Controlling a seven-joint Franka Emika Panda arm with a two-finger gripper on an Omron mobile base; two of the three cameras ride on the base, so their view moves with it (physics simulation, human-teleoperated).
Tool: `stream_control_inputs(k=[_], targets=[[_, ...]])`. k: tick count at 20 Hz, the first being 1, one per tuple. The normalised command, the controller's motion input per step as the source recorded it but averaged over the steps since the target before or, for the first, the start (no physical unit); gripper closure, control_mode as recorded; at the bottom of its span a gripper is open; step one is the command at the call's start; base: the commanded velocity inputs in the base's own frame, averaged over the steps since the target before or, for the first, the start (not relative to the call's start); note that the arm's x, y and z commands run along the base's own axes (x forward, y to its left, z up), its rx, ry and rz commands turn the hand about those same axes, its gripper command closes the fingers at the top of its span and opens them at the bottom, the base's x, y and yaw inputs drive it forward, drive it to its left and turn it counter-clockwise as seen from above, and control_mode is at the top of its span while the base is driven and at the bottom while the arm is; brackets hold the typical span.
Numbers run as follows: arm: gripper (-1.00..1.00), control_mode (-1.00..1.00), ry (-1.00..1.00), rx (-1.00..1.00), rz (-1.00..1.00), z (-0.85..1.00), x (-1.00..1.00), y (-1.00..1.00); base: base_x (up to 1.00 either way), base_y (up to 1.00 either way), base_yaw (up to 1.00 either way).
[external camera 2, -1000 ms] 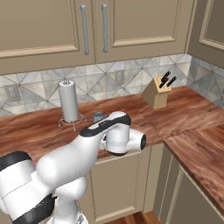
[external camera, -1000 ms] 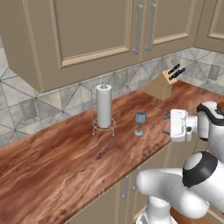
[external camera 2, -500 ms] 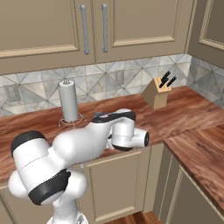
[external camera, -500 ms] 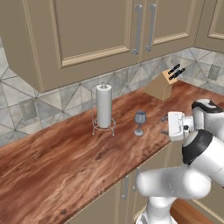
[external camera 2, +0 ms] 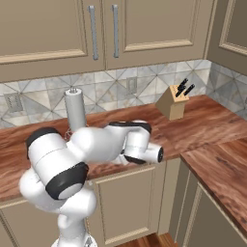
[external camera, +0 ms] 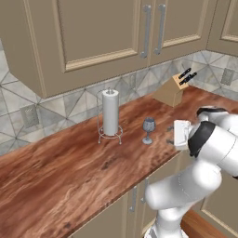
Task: Retrieve the wine glasses from the counter and place one next to each plate.
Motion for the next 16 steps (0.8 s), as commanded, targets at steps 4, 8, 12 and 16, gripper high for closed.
stream_control_inputs(k=[4,8,12,16], targets=[[-1.0,-1.0,0.0,0.0,0.0,-0.09,0.23,0.01,0.0,0.0,0.0],[-1.0,-1.0,0.0,0.0,0.0,-0.08,0.23,0.02,0.0,0.0,0.0],[-1.0,-1.0,0.0,0.0,0.0,-0.09,0.21,0.09,0.0,0.0,0.0],[-1.0,-1.0,0.0,0.0,0.0,-0.14,0.19,0.11,0.0,0.0,0.0]])
